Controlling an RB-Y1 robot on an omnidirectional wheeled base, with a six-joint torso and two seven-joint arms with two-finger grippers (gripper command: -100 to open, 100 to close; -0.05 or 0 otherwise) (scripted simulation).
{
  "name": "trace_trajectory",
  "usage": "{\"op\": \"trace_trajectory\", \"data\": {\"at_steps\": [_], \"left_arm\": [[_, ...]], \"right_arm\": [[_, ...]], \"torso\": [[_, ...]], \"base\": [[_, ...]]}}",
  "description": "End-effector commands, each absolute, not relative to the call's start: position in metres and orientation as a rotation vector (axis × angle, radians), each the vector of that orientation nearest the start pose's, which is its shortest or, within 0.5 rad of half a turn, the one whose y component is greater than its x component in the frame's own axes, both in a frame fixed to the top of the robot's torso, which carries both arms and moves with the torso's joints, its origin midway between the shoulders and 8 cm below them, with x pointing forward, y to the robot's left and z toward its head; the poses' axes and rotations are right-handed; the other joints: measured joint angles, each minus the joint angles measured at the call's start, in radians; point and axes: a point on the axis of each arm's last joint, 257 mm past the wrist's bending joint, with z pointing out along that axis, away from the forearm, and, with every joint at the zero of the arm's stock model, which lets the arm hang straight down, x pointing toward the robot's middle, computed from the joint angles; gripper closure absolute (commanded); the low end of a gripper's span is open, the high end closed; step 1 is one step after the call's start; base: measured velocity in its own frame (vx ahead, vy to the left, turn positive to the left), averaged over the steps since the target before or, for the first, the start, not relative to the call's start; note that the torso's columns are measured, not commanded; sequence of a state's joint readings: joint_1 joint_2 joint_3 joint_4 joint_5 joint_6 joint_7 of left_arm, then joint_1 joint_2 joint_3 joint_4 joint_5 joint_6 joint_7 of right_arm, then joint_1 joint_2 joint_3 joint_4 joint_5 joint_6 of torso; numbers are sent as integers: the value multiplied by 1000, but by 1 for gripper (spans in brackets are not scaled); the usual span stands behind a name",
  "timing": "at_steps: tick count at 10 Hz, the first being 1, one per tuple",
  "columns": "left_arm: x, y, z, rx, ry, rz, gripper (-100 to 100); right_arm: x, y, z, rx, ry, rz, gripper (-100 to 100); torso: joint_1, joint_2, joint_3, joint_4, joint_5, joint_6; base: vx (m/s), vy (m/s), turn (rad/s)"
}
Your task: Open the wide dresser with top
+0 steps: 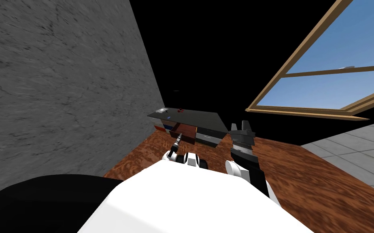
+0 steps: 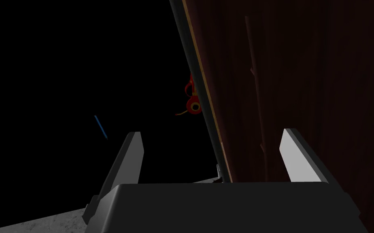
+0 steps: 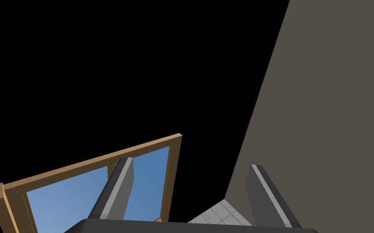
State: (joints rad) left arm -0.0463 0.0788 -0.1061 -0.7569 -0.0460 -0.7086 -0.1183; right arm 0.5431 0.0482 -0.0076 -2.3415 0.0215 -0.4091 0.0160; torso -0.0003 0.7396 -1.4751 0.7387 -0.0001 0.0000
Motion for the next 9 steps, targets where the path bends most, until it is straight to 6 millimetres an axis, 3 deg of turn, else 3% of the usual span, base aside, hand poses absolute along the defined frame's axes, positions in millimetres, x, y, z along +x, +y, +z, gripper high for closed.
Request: {"op": "trace_trajectory", "data": {"at_steps": [1, 3, 5, 6, 9], "left_arm": [[478, 197, -404, -996, 1467, -1109, -100], [501, 194, -390, -995, 1468, -1112, -100], [494, 196, -401, -1014, 1487, -1098, -100], [493, 197, -404, -1022, 1495, -1093, 0], [488, 198, -412, -1037, 1508, -1082, 0]], "right_arm": [[342, -290, 21, 727, 633, 1232, 0], [342, -290, 21, 727, 633, 1232, 0], [342, -290, 21, 727, 633, 1231, 0], [342, -290, 21, 727, 633, 1231, 0], [342, -290, 21, 727, 633, 1231, 0]], "torso": [[-2, 2, 0, 3, -2, 1], [-3, 3, 1, 5, -3, 0], [-4, 9, 4, 10, -4, 0], [-4, 7, 4, 7, -3, 0], [-1, 1, 0, 2, -1, 0]], "base": [[-87, 2, 7], [-79, 5, 12], [-46, 0, -1], [0, 0, 0], [0, 0, 0]]}}
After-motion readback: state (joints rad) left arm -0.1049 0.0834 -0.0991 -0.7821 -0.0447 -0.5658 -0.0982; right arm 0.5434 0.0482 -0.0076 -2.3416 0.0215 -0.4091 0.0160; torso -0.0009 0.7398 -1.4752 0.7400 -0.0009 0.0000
